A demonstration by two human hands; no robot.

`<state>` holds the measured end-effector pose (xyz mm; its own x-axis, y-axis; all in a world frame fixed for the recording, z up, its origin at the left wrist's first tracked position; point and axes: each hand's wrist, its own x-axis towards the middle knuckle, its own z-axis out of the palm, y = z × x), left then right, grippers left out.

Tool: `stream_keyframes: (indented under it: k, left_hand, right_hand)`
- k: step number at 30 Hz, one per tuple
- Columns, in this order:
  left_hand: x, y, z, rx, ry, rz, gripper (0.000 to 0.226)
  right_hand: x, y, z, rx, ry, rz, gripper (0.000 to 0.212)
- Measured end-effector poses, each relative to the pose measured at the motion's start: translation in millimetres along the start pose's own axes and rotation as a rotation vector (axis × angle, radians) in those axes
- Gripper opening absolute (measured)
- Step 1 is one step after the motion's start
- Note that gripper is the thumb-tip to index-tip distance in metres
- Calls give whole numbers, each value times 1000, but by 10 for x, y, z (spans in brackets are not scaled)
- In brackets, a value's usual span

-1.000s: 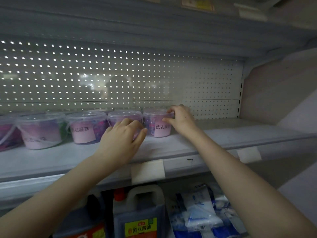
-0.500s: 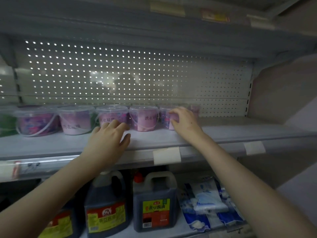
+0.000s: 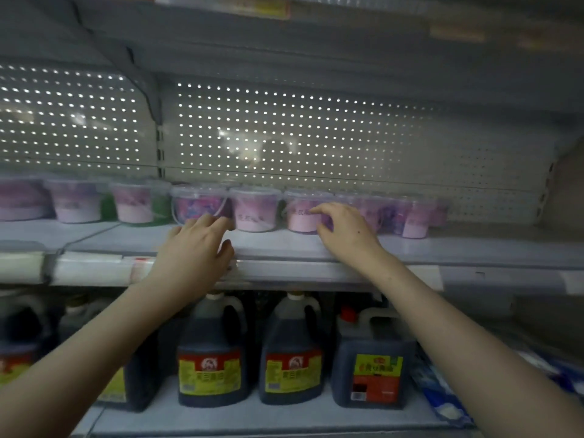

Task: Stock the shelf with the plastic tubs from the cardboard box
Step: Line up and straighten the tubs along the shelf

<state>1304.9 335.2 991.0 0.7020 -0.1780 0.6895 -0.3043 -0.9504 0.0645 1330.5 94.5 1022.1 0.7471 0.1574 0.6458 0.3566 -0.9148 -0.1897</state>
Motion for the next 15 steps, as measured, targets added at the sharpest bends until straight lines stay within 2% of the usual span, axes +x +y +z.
stream_keyframes:
  k: [15]
  left_hand:
    - [-608, -2483, -794, 108, -14, -128, 35]
  right_hand:
    - [514, -2590, 1086, 88, -24, -200, 32]
